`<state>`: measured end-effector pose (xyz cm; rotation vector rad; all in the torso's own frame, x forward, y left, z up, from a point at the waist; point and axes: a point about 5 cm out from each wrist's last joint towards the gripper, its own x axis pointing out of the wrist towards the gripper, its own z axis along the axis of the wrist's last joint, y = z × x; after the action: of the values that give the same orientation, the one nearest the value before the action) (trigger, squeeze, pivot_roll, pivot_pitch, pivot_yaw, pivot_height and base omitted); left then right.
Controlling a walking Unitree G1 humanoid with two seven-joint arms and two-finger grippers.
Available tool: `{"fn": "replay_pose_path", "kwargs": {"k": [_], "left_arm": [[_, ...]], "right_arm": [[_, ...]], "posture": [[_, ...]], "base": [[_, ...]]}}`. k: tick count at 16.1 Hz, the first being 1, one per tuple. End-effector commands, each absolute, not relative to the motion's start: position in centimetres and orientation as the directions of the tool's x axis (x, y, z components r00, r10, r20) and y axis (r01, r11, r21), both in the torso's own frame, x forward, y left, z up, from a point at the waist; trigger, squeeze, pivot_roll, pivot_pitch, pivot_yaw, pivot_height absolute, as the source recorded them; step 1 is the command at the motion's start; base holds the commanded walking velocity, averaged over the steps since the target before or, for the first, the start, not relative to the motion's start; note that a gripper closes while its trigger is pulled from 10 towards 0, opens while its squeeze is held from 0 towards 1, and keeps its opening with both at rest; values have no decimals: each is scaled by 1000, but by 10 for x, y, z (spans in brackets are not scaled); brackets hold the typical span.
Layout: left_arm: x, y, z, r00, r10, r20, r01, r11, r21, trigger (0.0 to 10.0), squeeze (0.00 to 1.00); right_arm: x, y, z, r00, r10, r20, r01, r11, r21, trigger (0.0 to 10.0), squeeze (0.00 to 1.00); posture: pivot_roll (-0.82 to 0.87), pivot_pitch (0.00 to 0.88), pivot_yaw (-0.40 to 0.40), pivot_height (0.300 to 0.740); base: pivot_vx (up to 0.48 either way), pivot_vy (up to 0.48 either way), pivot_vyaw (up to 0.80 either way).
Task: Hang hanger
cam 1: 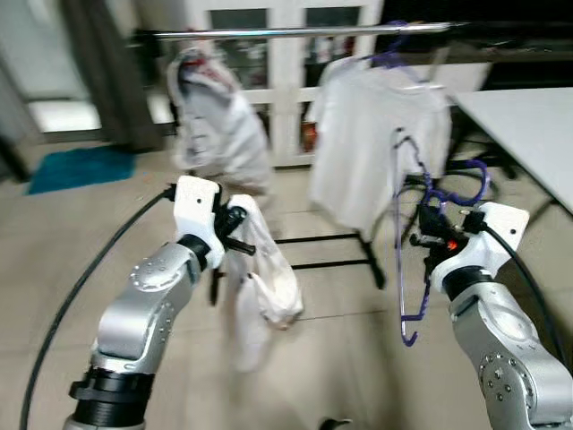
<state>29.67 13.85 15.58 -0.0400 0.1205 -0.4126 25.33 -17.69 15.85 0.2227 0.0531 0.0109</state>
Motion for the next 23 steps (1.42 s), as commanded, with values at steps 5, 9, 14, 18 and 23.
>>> {"fn": "replay_pose_path", "kwargs": {"k": [5, 9, 14, 18, 23], "left_arm": [[290, 149, 155, 937, -327, -119, 324, 945, -45, 10000, 0], [290, 147, 156, 937, -332, -108, 329, 943, -46, 10000, 0], [289, 146, 155, 936, -333, -114, 331, 943, -30, 10000, 0], [286, 148, 156, 938, -329, -110, 326, 944, -38, 10000, 0], [289, 144, 158, 926, -363, -104, 363, 931, -21, 10000, 0]], "right_arm": [[252, -167, 149, 990, 101, -99, -79, 975, 206, 10000, 0], [256, -165, 154, 985, 141, -95, -118, 969, 218, 10000, 0], [256, -162, 152, 980, 175, -99, -151, 965, 214, 10000, 0], [254, -163, 149, 980, 170, -107, -143, 964, 223, 10000, 0], [248, -168, 144, 988, 95, -125, -58, 960, 273, 10000, 0]], "posture": [[9, 0, -21, 740], [1, 0, -22, 740], [8, 0, -31, 740], [9, 0, -29, 740], [-3, 0, 3, 740]], "base": [[0, 0, -800], [0, 0, -800], [0, 0, -800], [0, 0, -800], [0, 96, -800]]}}
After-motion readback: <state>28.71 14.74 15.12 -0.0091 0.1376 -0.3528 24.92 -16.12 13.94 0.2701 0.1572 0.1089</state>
